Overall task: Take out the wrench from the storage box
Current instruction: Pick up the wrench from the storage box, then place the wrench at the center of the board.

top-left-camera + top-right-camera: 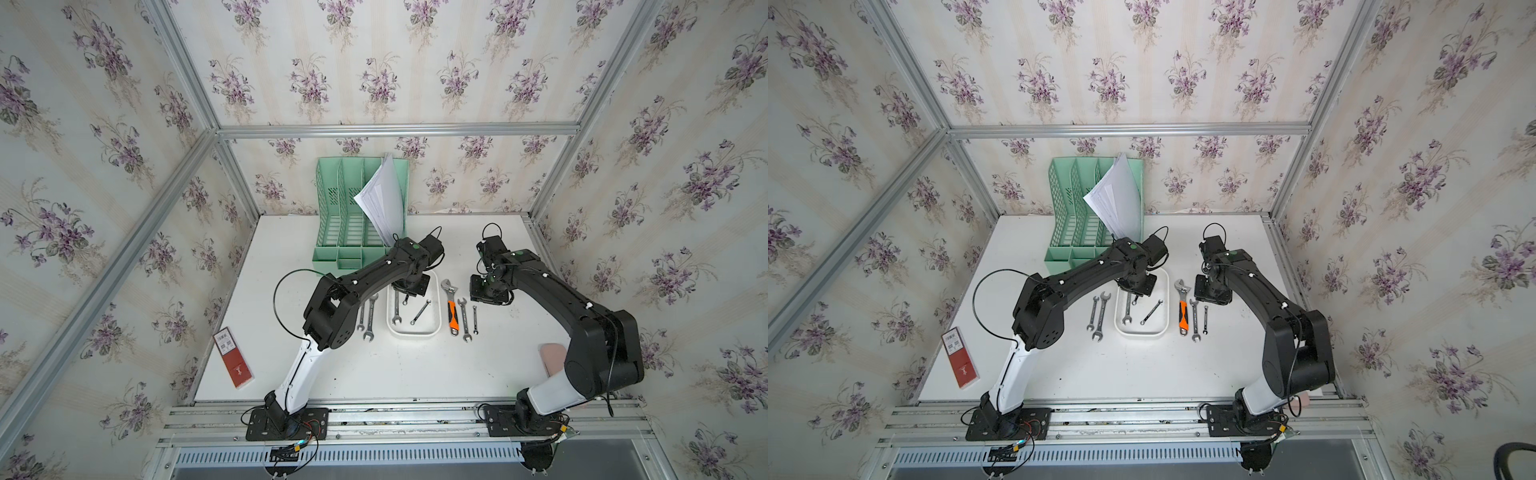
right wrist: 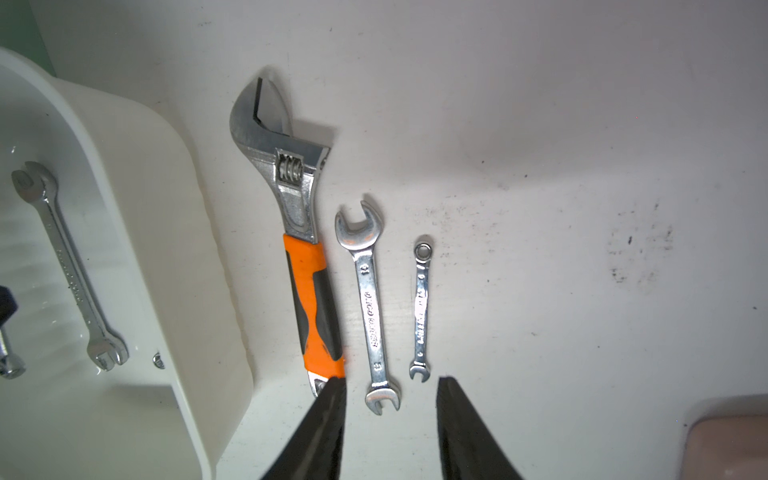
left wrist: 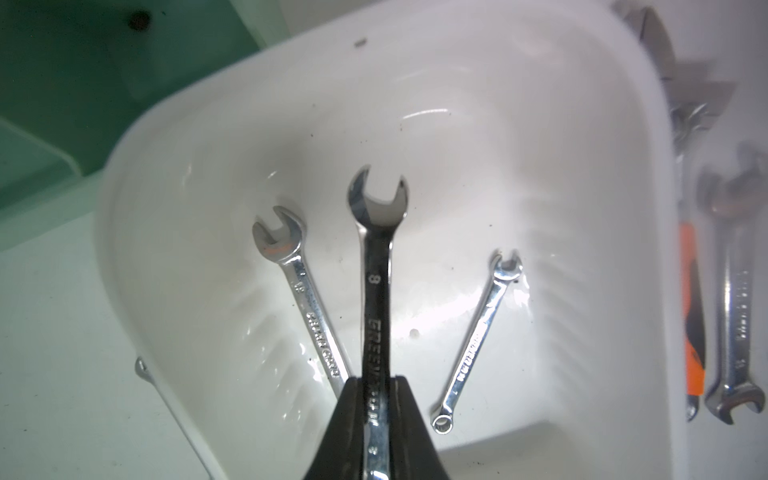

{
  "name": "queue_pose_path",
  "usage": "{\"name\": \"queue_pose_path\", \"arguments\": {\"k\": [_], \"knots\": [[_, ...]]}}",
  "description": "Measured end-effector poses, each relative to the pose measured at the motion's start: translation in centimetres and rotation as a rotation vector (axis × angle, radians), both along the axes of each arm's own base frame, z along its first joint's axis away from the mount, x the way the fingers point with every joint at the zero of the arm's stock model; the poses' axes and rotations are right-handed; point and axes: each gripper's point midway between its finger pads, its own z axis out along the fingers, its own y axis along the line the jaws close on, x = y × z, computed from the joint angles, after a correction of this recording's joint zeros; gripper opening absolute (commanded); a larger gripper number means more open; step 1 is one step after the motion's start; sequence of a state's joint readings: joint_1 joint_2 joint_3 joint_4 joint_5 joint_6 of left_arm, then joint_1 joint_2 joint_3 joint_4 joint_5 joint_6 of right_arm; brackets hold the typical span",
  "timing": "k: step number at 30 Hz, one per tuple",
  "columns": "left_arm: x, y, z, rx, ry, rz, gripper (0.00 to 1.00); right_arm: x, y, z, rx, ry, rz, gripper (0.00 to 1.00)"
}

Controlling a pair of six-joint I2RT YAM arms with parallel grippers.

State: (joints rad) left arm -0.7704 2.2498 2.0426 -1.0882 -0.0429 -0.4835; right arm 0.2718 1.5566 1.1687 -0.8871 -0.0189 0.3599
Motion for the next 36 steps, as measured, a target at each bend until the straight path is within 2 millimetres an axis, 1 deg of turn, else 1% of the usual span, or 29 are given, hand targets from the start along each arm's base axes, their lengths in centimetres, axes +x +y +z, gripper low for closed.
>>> {"name": "queue_pose_path", "arguments": {"k": [5, 8, 11, 15, 19, 22, 24, 25, 28, 31, 33, 36], "knots": [[0.4, 1.2, 3.2, -0.034, -0.036, 0.024, 0.15, 0.0, 0.0, 0.1, 0.001, -0.003, 0.0, 0.41], [0.8, 2.9, 4.6, -0.043, -0.053, 0.055, 0.15, 0.0, 0.0, 0.1, 0.002, -0.003, 0.0, 0.41], [0.8, 5.5, 5.0, -0.034, -0.051, 0.096, 0.16, 0.1, 0.0, 0.3, 0.003, -0.008, 0.0, 0.41], [0.1, 9.5, 4.6, -0.011, -0.032, 0.16, 0.16, 0.3, 0.1, 0.7, 0.008, -0.02, 0.0, 0.4], [-0.6, 13.4, 3.1, 0.012, -0.01, 0.223, 0.16, 0.4, 0.2, 0.9, 0.012, -0.023, 0.0, 0.4], [-1.7, 15.7, 1.0, 0.031, 0.021, 0.262, 0.15, 0.5, 0.3, 1.1, 0.017, -0.027, 0.0, 0.4], [-2.5, 16.7, -0.6, 0.042, 0.047, 0.278, 0.15, 0.6, 0.4, 1.3, 0.022, -0.03, 0.001, 0.4], [-2.8, 17.1, -1.4, 0.047, 0.06, 0.283, 0.15, 0.6, 0.5, 1.3, 0.024, -0.031, 0.001, 0.39], [-3.7, 17.4, -3.4, 0.043, 0.091, 0.287, 0.15, 0.7, 0.7, 1.7, 0.028, -0.034, 0.003, 0.39], [-4.2, 17.6, -5.1, 0.043, 0.109, 0.29, 0.15, 0.8, 1.2, 2.3, 0.031, -0.043, 0.015, 0.39], [-4.6, 17.6, -6.0, 0.039, 0.127, 0.289, 0.15, 0.9, 1.8, 2.7, 0.039, -0.052, 0.027, 0.39], [-4.9, 17.8, -6.9, 0.038, 0.132, 0.29, 0.15, 1.0, 2.5, 3.4, 0.047, -0.063, 0.04, 0.39]]}}
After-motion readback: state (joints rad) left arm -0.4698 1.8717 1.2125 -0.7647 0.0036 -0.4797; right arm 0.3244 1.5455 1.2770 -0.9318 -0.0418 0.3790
